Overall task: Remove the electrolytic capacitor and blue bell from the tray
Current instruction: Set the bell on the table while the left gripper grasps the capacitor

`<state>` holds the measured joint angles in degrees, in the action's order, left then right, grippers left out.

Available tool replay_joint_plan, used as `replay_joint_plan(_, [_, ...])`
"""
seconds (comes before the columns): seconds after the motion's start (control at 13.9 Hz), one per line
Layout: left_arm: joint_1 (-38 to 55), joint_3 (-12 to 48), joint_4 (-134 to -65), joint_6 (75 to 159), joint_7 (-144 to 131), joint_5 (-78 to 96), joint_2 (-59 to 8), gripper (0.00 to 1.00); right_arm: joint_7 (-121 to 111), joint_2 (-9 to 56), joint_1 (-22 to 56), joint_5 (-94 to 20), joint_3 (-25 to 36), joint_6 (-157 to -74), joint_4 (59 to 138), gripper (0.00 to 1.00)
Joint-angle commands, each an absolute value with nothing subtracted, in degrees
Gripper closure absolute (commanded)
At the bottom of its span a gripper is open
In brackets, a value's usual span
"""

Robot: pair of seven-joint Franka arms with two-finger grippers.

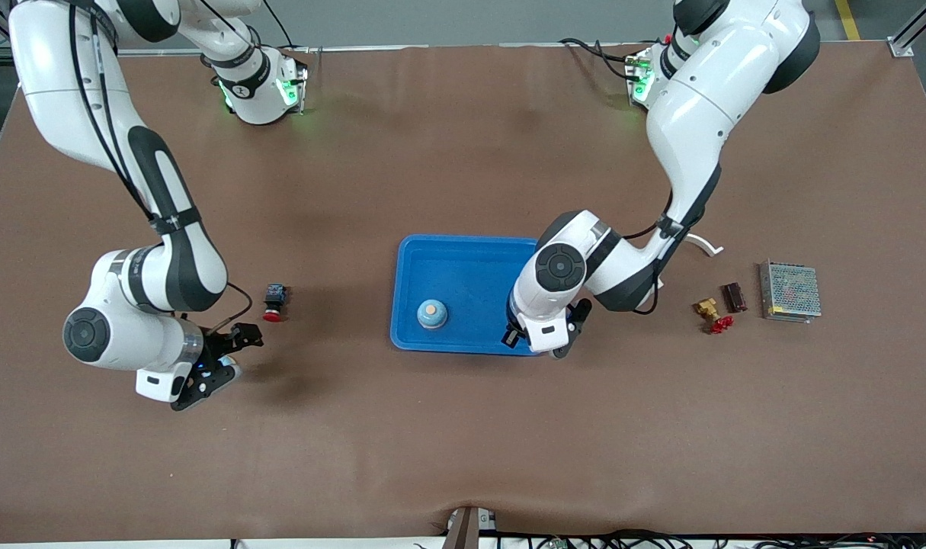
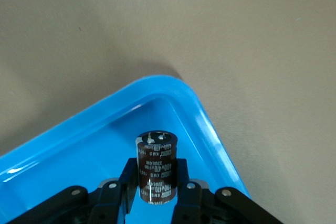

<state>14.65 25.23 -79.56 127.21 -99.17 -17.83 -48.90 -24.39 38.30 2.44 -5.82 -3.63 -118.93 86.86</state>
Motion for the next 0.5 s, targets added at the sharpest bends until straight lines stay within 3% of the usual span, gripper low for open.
replay_joint_plan(0.0, [14.06,25.4,-79.1,122.27,-95.11,-17.93,-45.18,1.0,-15.33,35.34,3.68,-6.59,-3.78,-117.25,88.33,0.0])
replay_joint_plan(0.43, [10.64,25.58,-79.19,117.43,-85.88,-17.49,-40.96,1.0,12.44,33.4,12.47,-6.5,-3.78,-116.98,88.33,0.0])
